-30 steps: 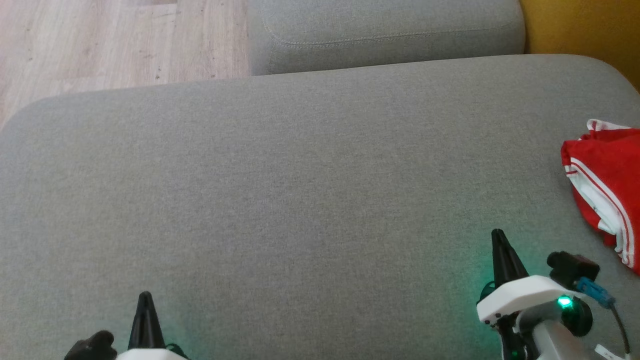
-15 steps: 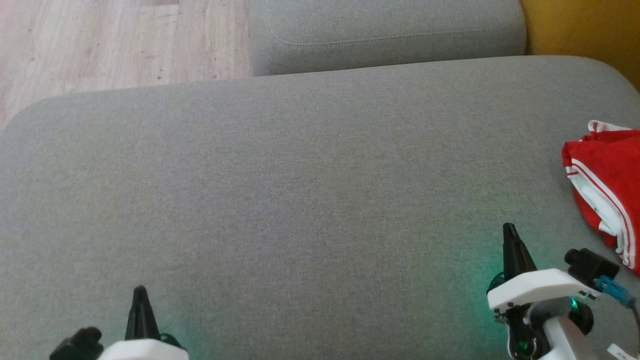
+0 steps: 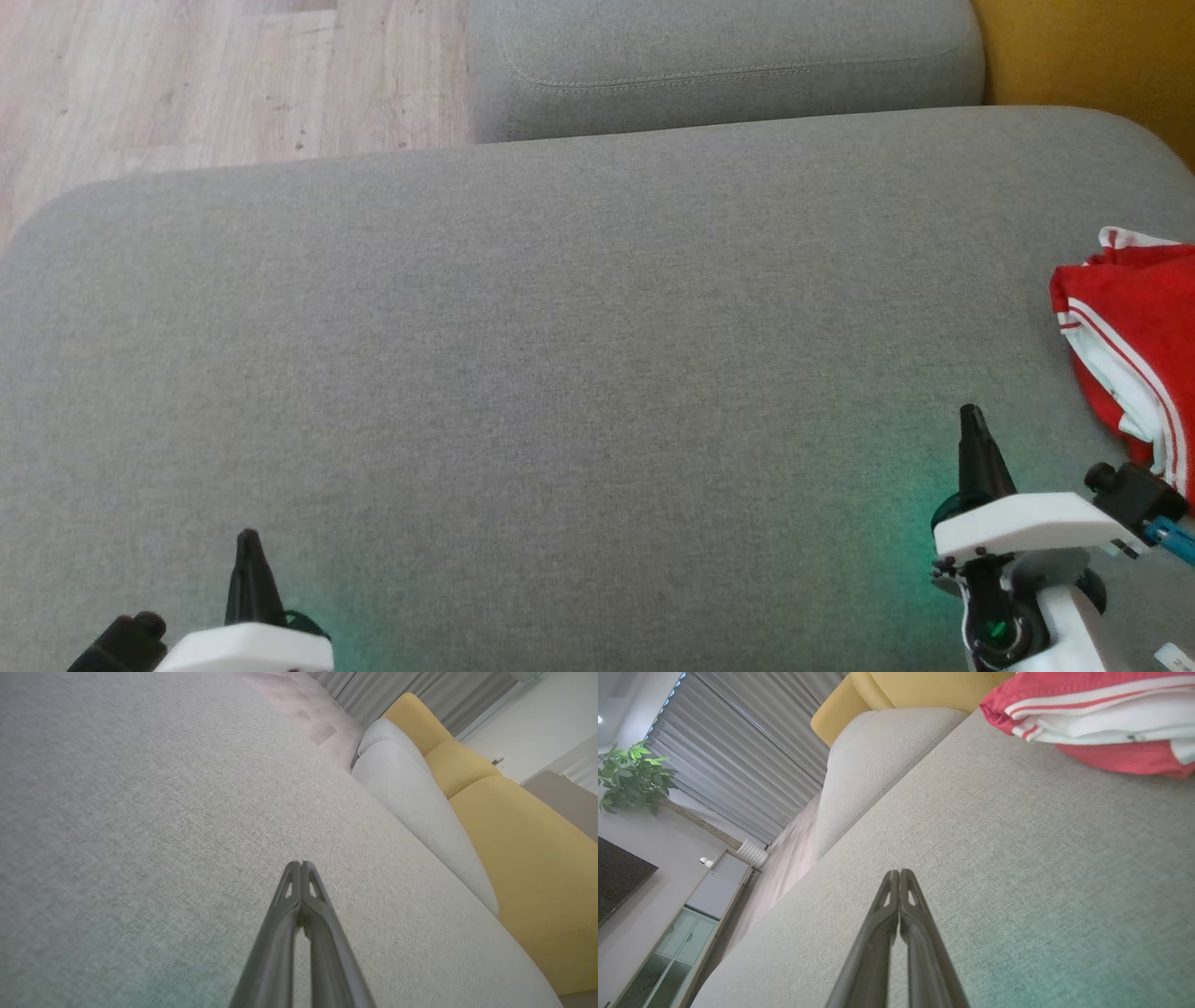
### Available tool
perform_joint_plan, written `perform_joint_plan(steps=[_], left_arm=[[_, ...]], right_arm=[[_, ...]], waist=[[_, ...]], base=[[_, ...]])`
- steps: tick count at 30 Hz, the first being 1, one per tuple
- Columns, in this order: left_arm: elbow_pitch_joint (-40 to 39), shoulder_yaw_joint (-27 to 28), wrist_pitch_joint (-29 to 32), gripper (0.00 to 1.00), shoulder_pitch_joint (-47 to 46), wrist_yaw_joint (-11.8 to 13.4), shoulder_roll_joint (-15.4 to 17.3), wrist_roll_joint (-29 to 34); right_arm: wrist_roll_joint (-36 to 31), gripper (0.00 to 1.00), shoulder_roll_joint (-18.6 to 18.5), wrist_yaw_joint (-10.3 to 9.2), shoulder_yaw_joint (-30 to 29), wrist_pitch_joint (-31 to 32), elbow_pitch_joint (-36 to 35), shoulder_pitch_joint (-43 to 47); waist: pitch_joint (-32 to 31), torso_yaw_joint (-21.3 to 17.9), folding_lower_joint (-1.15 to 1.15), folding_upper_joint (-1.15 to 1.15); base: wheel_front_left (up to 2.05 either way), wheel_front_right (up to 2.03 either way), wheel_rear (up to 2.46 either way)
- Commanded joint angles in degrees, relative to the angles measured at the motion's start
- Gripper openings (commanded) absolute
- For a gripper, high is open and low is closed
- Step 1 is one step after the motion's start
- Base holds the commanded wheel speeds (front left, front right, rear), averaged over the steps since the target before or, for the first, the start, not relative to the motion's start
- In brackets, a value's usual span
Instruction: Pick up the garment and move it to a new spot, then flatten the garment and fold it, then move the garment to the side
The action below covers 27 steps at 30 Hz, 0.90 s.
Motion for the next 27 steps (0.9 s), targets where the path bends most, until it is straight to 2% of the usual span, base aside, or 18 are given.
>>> perform_joint_plan(steps=[1, 27], left_arm=[[-2.13, 1.08, 0.22, 0.00, -3.10, -0.41, 0.36, -1.58], [-4.62, 2.47, 4.78, 0.00, -4.68, -1.69, 0.48, -18.40]], right_arm=[[1.85, 0.00, -0.17, -0.02, 0.09, 0.40, -2.51, -0.96], [19.51, 0.00, -0.23, -0.03, -2.19, 4.95, -7.70, 0.27]], waist=[[-0.01, 0.02, 0.00, 0.00], [-0.27, 0.35, 0.00, 0.00]], base=[[0.00, 0.00, 0.00], [0.00, 0.00, 0.00]])
